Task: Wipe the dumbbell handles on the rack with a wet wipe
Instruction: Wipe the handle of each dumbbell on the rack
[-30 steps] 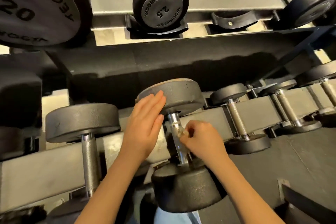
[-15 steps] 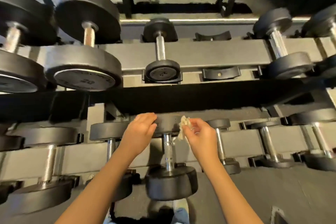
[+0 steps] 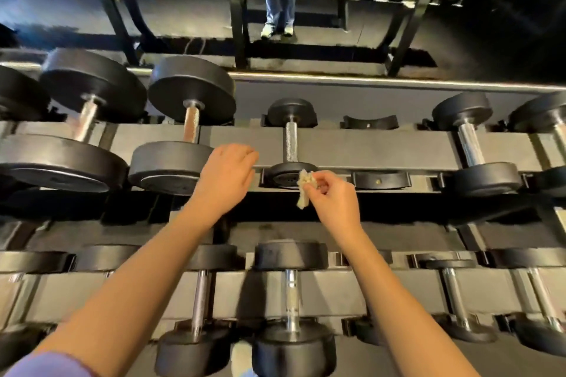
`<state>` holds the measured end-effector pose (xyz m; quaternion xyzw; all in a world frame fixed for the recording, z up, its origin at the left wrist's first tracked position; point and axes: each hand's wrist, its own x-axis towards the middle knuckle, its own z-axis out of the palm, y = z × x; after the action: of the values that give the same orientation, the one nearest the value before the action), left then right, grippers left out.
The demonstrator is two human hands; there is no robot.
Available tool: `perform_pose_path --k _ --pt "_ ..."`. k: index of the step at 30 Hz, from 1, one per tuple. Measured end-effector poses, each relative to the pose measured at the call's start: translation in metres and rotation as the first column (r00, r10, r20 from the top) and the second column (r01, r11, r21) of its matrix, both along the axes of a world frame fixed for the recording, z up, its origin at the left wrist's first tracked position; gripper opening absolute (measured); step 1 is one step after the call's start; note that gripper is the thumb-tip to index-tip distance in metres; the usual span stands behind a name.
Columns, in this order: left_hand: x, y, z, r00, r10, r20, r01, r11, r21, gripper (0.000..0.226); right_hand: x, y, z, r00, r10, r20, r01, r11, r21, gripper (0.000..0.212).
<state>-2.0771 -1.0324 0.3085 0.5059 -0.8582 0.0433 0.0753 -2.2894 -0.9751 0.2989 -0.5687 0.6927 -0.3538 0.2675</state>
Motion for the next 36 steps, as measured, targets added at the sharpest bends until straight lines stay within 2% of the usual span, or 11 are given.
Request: perform_pose_path --k 4,8,14,19,26,31,36 --pt "0.02 -0.041 0.01 0.98 -0.027 0.198 0.03 0.999 -0.014 0.029 0.017 -0.013 0.004 0.998 -0.06 -0.001 0.06 0.998 0.025 0.014" --pt "0.037 -0.066 0.009 0.959 -0.04 0.281 0.023 0.998 0.064 0.038 0.029 -0.026 -0.001 0.992 -0.124 -0.017 0.124 0.992 0.022 0.018" --pt "0.039 -0.071 0.006 0.963 -0.048 0.265 0.009 0.989 0.146 0.05 0.032 -0.072 0.004 0.986 -0.156 -0.053 0.157 0.988 0.014 0.022" --pt "0.036 -0.074 0.009 0.933 -0.038 0.357 -0.047 0.973 0.225 0.057 0.032 -0.117 -0.017 0.984 -0.083 -0.156 0.099 0.991 0.093 0.018" --pt "0.032 -0.077 0.013 0.922 -0.054 0.383 -0.058 0.96 0.274 0.061 0.028 -0.155 -0.04 0.981 -0.067 -0.18 0.094 0.985 0.143 0.016" --pt "0.03 -0.081 0.014 0.902 -0.049 0.429 -0.102 0.942 0.321 0.066 0.025 -0.165 -0.049 0.988 -0.053 -0.146 0.069 0.992 0.102 0.014" --pt "0.027 -0.086 0.013 0.904 -0.021 0.428 -0.137 0.932 0.336 0.066 0.024 -0.183 -0.049 0.988 -0.007 -0.155 0.006 1.0 -0.009 0.016"
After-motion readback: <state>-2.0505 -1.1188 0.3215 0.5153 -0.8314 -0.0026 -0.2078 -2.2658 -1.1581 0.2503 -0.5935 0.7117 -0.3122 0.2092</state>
